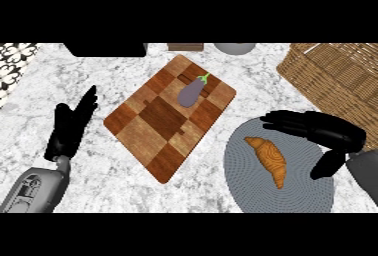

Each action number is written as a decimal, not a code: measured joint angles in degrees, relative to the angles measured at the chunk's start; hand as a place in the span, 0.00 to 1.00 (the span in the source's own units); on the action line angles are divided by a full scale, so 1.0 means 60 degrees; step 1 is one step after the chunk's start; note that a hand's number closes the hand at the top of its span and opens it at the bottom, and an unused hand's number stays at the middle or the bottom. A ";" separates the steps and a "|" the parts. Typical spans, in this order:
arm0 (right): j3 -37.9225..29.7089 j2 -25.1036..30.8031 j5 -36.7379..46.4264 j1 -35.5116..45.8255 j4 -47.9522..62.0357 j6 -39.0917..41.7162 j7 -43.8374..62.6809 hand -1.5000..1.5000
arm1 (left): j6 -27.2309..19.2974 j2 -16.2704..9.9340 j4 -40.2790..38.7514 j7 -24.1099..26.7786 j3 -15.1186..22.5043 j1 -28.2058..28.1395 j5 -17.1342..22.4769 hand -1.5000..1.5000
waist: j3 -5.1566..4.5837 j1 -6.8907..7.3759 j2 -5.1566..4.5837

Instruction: Pick the croissant from the placemat and place it in the basket

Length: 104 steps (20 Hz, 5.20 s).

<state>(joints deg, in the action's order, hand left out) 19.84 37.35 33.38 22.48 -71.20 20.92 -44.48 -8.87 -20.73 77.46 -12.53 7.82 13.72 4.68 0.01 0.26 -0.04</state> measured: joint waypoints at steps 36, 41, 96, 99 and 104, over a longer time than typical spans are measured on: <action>-0.0237 -0.2221 0.3228 -0.0054 0.1455 -0.1176 -0.0752 1.00 | 0.1110 0.1038 0.0235 0.0078 -0.1345 -0.0321 -0.1270 0.50 | -0.0063 -0.0011 0.0050; -0.0382 -0.2338 0.3892 -0.0189 0.1255 -0.1701 0.0285 1.00 | 0.1052 0.1160 0.0264 0.0142 -0.1317 -0.0463 -0.1425 0.50 | -0.0099 -0.0061 0.0123; -0.6474 0.1484 -0.2415 0.4483 -0.3242 0.3797 1.1318 1.00 | 0.1478 0.1254 0.0423 -0.0135 -0.1593 -0.0101 -0.1619 0.50 | -0.0002 0.0236 -0.0097; -0.6167 0.1993 -0.1433 0.4339 -0.2007 0.3188 0.9910 1.00 | 0.1461 0.1338 0.0561 -0.0349 -0.1489 -0.0037 -0.1673 0.50 | 0.0005 0.0267 -0.0112; -0.5985 0.2733 -0.0454 0.4408 0.0482 0.2140 0.7478 1.00 | 0.1497 0.1357 0.0423 -0.0338 -0.1530 0.0068 -0.1682 0.50 | 0.0009 0.0281 -0.0129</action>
<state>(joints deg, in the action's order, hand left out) -16.07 53.74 30.66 48.93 -68.31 33.76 0.39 0.11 -12.59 80.00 -14.56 -1.36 14.13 -5.41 0.06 1.94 -0.82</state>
